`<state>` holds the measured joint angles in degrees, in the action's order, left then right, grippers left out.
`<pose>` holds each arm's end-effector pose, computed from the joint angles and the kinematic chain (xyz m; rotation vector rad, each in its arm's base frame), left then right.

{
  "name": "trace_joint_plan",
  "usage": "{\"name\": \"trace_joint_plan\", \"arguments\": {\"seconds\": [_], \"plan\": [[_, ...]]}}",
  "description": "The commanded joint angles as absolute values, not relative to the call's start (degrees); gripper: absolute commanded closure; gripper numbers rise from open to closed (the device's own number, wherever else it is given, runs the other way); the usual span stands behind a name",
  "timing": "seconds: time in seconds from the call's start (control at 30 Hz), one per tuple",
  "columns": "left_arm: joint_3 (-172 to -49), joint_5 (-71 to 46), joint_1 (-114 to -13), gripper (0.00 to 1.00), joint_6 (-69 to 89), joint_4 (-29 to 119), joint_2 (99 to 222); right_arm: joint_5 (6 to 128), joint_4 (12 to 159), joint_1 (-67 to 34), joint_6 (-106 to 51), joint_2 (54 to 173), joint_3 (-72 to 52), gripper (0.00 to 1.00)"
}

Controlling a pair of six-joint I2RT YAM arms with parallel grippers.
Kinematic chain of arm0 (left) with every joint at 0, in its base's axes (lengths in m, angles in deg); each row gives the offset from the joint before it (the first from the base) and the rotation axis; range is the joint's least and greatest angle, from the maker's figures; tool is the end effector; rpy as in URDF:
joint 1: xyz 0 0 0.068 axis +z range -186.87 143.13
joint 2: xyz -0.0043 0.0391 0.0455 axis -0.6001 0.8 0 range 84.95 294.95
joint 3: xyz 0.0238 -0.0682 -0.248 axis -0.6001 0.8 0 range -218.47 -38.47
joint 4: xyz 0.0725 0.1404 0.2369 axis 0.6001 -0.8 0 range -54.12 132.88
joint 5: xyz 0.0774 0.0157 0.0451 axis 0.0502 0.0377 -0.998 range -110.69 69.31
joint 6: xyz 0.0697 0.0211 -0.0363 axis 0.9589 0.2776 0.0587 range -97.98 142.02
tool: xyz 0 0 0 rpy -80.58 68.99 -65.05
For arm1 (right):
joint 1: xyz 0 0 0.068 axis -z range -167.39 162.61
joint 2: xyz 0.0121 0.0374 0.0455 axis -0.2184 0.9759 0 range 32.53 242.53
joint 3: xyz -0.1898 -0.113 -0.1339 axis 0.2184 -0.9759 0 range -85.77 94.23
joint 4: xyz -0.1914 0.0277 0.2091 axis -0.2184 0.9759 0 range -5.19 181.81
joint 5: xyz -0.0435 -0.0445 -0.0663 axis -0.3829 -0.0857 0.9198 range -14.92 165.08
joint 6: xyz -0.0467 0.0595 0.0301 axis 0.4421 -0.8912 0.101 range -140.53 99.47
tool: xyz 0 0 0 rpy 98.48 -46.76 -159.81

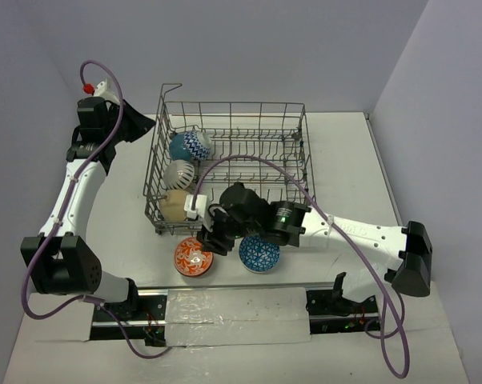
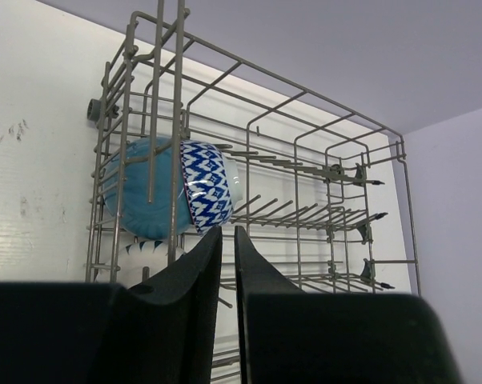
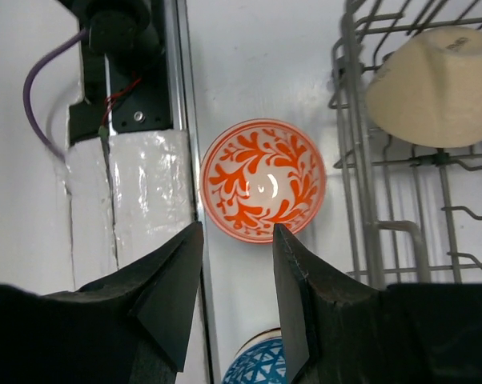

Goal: Load the bowls into the dish rack
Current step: Pick up the bowl from the bowl.

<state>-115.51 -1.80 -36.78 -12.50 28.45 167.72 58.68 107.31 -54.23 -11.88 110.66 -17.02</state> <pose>0.3952 -0.0223 0.3447 -0.3652 1.9355 -0.7151 0.1253 0.3435 0.2975 -1.5070 1.6549 0.8837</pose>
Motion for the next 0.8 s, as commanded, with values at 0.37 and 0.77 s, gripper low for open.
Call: {"name": "trace_joint_plan", "arguments": {"seconds": [0.37,0.77], "plan": [[-115.11,-0.66,-33.80,0.84,-14.01,30.40,167.66,62.95,109.68,-62.18,-9.45,121.73,-16.78,0.51],[-114.67,1.72,-32.30,0.84,-15.77,31.19,168.98,60.84,109.42,-62.18,-9.10,127.54,-14.23,0.49]]}}
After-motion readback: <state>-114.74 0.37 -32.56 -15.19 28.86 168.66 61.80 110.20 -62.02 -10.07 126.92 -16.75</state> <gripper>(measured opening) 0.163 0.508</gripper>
